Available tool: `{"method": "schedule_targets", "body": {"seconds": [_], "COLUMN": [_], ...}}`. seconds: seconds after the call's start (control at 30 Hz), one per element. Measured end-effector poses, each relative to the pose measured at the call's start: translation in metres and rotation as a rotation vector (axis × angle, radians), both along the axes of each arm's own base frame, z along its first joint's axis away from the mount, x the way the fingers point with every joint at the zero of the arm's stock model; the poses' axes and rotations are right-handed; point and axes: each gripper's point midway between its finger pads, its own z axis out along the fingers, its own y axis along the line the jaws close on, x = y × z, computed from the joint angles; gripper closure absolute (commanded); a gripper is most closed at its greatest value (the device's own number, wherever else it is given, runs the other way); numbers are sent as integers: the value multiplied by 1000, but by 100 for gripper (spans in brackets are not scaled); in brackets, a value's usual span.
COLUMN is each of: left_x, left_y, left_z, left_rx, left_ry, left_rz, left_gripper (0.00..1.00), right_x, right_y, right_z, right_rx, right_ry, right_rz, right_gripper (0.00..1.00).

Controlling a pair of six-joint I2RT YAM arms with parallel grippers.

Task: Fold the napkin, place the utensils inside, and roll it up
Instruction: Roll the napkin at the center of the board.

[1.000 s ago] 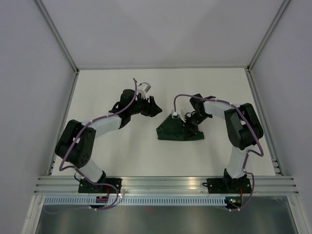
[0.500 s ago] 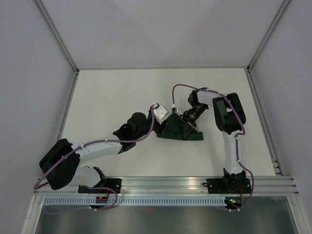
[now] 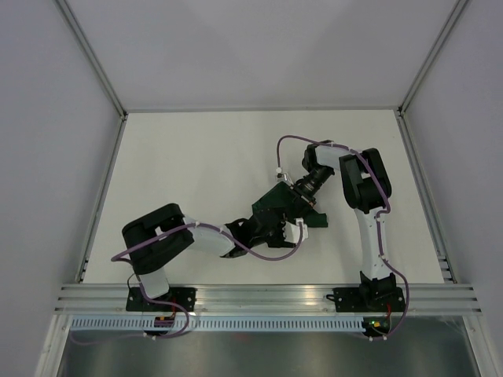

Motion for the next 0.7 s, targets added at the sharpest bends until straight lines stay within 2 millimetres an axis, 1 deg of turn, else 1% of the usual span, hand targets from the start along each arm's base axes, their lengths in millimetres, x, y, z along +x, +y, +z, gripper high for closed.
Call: {"method": "schedule_targets", "body": {"seconds": [0.13, 0.2, 0.23, 0.27, 0.43, 0.53, 0.57, 0.63, 0.67, 0.7], "left_x": [9, 11, 12, 13, 14, 13, 13, 13, 13, 14], "left_y": [-12, -15, -17, -18, -20, -20, -20, -20, -21, -22], "left_z": [3, 2, 1, 1, -7, -11, -11, -13, -13, -13], "left_rx": [-10, -9, -9, -8, 22, 40, 42, 46, 48, 48], "left_ry": [-39, -50, -54, -54, -26, 6, 15, 35, 47, 61], "left_rz": [-13, -14, -15, -15, -26, -35, -35, -30, -28, -24], "left_gripper": [17, 21, 24, 30, 51, 55, 60, 64, 70, 73], "right_x": [0, 0, 0, 0, 0, 0, 0, 0, -1, -1], "right_y": [0, 0, 0, 0, 0, 0, 0, 0, 0, -1], "right_z": [0, 0, 0, 0, 0, 0, 0, 0, 0, 0], "right_rx": [0, 0, 0, 0, 0, 1, 2, 1, 1, 1], "right_ry": [0, 0, 0, 0, 2, 4, 5, 7, 8, 9], "right_rz": [0, 0, 0, 0, -1, -3, -3, -4, -4, -5], "right_gripper": [98, 98, 98, 98, 98, 98, 98, 98, 98, 96]}}
